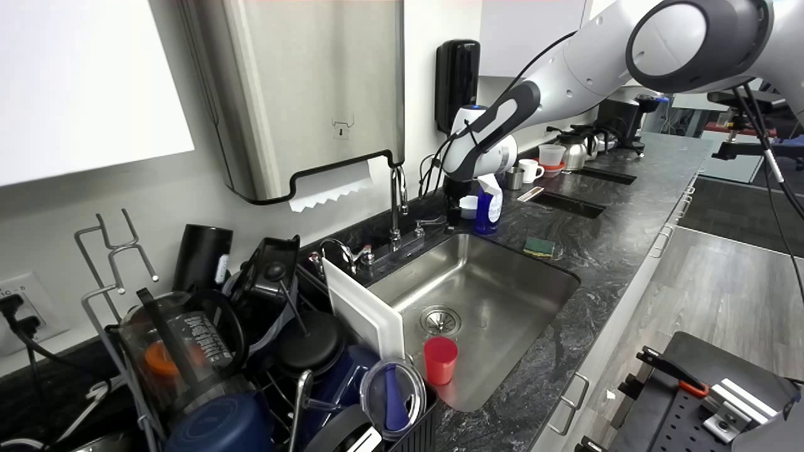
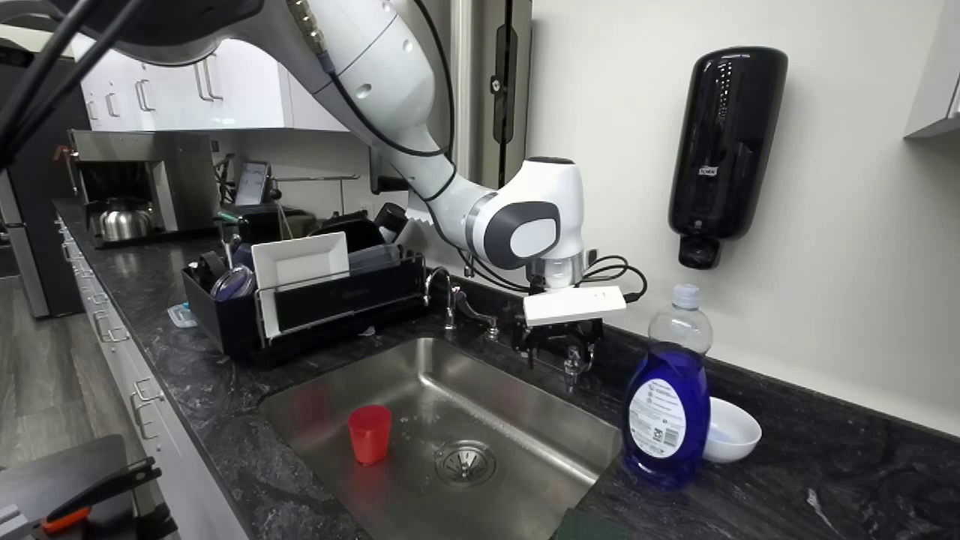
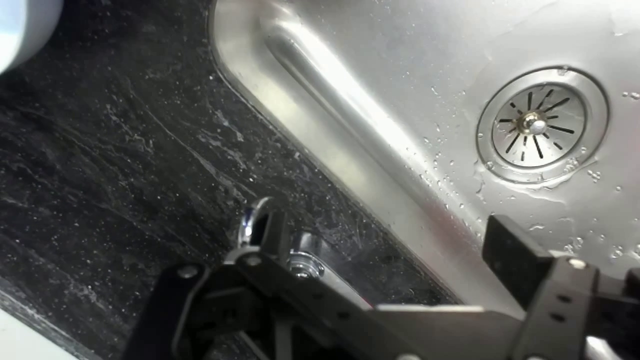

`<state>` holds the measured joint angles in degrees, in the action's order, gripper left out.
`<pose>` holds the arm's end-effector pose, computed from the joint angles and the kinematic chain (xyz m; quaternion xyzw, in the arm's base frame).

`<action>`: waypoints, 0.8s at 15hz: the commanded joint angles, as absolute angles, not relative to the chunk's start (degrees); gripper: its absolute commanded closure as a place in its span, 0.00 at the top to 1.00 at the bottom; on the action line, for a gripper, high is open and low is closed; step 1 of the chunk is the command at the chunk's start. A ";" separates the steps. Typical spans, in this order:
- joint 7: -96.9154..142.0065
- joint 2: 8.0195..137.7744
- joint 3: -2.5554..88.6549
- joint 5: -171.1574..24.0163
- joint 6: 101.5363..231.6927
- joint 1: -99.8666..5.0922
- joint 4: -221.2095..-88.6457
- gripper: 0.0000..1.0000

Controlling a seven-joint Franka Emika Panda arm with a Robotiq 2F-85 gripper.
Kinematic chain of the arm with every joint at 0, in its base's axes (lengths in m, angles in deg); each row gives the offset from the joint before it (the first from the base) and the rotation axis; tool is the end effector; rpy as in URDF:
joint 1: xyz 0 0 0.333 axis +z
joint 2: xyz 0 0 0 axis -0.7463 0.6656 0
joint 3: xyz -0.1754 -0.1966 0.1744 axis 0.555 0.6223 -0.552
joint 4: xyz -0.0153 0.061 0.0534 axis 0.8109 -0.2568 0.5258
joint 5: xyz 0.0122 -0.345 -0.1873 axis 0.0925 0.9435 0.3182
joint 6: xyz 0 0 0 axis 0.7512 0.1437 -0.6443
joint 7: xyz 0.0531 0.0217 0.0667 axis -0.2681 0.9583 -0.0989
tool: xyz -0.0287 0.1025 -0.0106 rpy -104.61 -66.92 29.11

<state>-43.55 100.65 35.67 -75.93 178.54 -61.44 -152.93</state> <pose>0.7071 -0.1282 0.2053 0.8977 0.4279 0.0943 0.0471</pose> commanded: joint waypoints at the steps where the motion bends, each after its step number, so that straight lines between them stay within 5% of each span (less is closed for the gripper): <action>1: -43.57 101.77 35.62 -74.51 181.10 -61.67 -152.00 1.00; 12: -43.03 101.79 36.05 -72.21 184.19 -61.37 -153.09 0.99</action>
